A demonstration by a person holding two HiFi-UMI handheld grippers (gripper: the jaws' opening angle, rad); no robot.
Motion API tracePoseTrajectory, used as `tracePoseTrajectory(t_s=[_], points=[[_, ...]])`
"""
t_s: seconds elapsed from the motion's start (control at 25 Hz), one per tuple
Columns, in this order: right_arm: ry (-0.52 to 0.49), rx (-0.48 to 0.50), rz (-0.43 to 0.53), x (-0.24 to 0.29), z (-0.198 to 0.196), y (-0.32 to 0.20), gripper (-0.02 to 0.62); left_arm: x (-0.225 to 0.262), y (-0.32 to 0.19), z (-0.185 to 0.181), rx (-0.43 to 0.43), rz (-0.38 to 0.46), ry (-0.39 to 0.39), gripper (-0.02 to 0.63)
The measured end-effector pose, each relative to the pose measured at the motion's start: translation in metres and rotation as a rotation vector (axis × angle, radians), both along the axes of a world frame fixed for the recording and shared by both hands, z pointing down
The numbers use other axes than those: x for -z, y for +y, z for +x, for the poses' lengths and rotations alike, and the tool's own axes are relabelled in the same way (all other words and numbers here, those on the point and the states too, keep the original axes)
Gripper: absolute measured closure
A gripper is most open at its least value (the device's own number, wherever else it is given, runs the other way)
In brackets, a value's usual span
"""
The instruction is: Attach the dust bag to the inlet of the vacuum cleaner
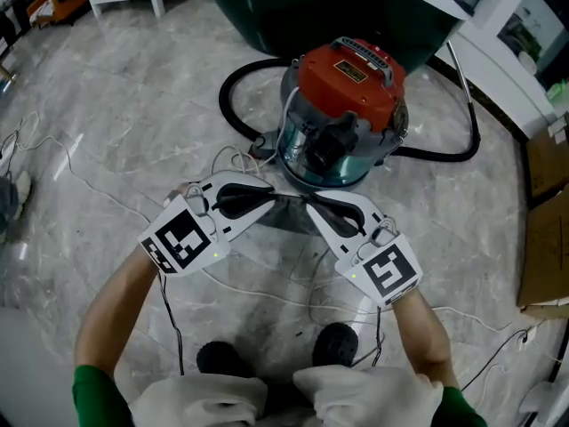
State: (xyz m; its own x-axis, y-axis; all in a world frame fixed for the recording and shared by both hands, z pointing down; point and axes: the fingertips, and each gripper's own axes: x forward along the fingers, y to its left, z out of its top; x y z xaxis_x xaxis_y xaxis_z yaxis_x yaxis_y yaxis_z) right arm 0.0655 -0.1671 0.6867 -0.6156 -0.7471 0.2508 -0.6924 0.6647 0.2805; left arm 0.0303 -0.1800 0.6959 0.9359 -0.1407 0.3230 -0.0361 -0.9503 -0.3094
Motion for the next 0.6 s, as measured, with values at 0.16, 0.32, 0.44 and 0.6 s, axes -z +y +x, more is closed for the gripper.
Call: tracePoseTrajectory(t_s=[0.16,0.32,0.44,0.6], points=[[-0.014,-0.028,0.019,0.009,0.003,-0.005,0.561,0.012,-0.008,0.004,-0.005,0.025,-0.004,0.574],[-0.018,-0.048,0.023,0.012,0.006,-0.008,0.561,0.015,-0.011,0.007,0.002,0.021,0.017,0.571],[-0.02,-0.09,0.008,0.011,0.011,-0.009,0.561,0.016,-0.015,0.01,0.018,0.017,0.032,0.569],[-0.035,-0.14,-0.006,0.009,0.017,-0.013,0.561,0.018,-0.025,0.016,0.05,0.037,0.037,0.56]])
